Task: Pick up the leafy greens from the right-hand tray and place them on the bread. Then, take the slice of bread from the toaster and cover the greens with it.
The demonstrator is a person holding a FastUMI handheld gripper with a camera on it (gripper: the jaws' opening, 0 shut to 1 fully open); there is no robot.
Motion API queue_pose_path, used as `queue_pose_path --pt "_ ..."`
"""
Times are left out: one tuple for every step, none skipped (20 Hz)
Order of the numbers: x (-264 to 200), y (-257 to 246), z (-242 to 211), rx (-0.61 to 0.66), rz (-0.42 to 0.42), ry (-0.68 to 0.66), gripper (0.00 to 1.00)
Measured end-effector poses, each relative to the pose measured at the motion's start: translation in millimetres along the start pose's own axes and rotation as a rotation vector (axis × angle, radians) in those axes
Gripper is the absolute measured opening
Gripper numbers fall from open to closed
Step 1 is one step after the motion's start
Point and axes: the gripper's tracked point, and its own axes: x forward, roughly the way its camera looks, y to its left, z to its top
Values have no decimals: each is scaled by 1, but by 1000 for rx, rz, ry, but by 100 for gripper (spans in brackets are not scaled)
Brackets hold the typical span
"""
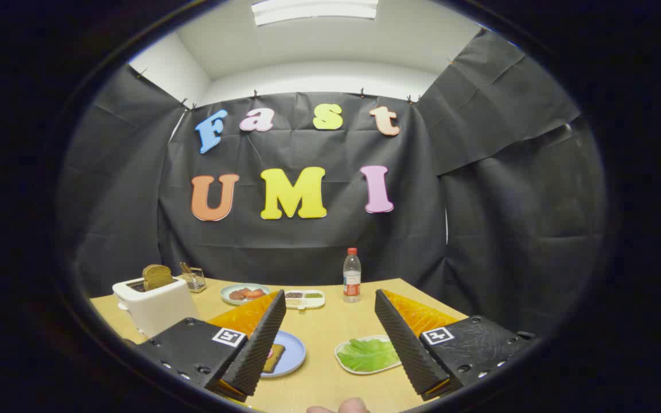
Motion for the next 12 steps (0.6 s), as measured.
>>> queue_pose_path --pt "1 0 0 -3 1 1 95" --pt "2 0 0 -3 2 2 95" --pt "1 2 0 0 3 3 95" --pt "2 2 1 0 5 2 95" --pt "3 2 1 0 4 0 95" --pt "2 2 1 -2 4 -1 95" --pt "3 3 1 -3 6 -2 95" --pt "3 4 2 -4 8 -2 95" --pt "3 5 1 -6 12 -3 95" --pt "3 6 1 -9 11 -5 95" --pt "4 5 3 -18 8 -11 95" --pt "4 5 4 -26 5 -15 95"
